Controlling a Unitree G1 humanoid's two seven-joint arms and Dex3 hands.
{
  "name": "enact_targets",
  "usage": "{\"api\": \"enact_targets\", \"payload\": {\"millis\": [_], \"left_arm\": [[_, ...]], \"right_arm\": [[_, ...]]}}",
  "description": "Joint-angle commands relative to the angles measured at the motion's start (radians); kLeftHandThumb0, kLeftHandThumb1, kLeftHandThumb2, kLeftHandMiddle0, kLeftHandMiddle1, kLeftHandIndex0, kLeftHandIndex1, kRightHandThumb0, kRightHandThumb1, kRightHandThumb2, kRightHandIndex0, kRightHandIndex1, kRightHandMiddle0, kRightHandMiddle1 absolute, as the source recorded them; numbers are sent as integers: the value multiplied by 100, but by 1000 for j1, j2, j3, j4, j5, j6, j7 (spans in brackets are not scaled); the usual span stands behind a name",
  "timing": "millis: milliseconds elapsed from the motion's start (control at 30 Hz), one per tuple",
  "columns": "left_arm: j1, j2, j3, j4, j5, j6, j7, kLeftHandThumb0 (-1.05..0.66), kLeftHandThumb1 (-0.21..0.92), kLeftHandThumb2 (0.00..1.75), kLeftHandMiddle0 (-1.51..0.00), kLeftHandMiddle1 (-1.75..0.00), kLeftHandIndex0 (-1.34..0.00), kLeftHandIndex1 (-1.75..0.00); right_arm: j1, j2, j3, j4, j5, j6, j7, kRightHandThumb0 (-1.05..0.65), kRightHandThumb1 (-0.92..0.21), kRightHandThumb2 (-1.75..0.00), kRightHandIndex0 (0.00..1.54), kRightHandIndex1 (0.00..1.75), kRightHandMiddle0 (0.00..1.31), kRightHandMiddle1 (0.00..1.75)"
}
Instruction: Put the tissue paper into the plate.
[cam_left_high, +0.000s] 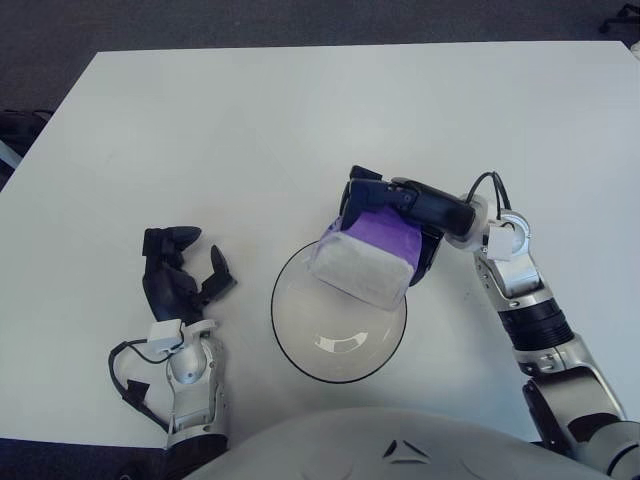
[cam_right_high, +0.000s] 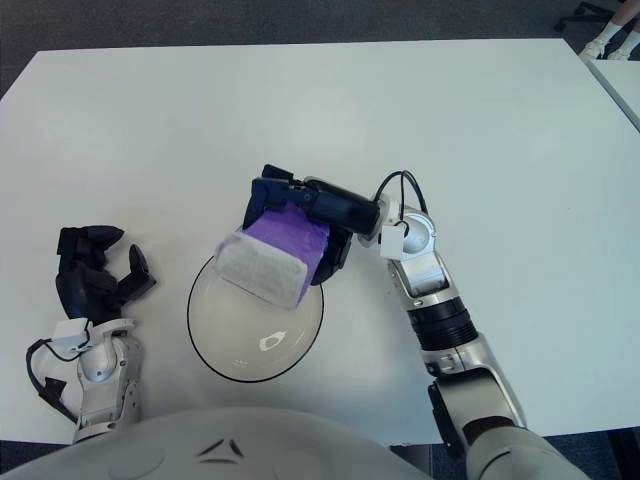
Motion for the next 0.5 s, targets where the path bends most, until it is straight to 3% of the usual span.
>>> {"api": "enact_targets", "payload": {"millis": [0, 467], "left_arm": [[39, -15, -8, 105, 37, 21, 11, -1, 29, 130, -69, -156, -44, -175], [42, -18, -10, 86, 51, 51, 29, -1, 30, 128, -69, -155, -43, -175]], "right_arm": [[-18, -20, 20, -8, -1, -41, 25, 0, 8, -175, 93, 167, 68, 175], [29, 14, 53, 9, -29, -92, -33, 0, 6, -173, 92, 167, 67, 175]]}}
